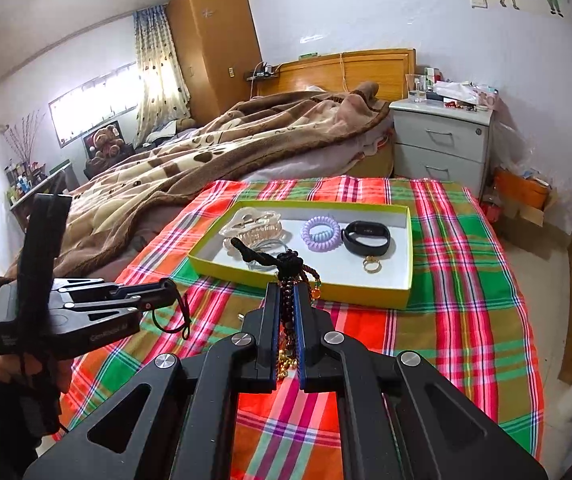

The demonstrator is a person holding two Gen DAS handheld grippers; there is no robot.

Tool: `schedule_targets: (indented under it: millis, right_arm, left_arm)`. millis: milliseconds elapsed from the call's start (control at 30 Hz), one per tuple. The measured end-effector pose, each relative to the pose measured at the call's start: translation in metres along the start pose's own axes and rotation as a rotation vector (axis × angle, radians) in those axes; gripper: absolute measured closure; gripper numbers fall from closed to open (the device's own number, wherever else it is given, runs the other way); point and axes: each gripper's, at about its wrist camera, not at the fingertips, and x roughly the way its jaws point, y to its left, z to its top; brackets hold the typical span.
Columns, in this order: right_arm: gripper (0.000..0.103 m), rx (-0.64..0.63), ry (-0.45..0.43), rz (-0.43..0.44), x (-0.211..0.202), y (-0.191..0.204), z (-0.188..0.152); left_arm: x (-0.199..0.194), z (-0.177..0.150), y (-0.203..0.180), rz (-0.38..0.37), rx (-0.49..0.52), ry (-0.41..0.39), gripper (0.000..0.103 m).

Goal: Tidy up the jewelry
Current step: 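Carry the black hair tie and beaded bracelet into the yellow box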

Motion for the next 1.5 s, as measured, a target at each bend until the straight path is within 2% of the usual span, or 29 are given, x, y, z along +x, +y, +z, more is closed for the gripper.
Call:
schedule_targets:
  millis: [367,767,1200,1500]
  right_arm:
    - [0.097,-0.003,-0.010,0.008,0.010,-0.007,0.025]
    - [0.097,0.026,0.024,0.013,0.050,-0.025,0.050]
    - [0.097,0.023,0.132,0.027,0.122,-0.033,0.050]
    - [0.097,-0.016,0.194,0.010,0.152,-0.029,0.042]
  left_arm:
    - [-0.011,0.034,-0.001,-0.024,0.016,-0.065,0.088]
    - [0.014,0.075,0.004,-0.057,0.006,-0.073,0.088]
    - [0.071,0.081,0.013,-0.066,-0.032,0.019,0.088]
    - [0.096,0.075,0.021,-0.053,-0.045,0.071,0.088]
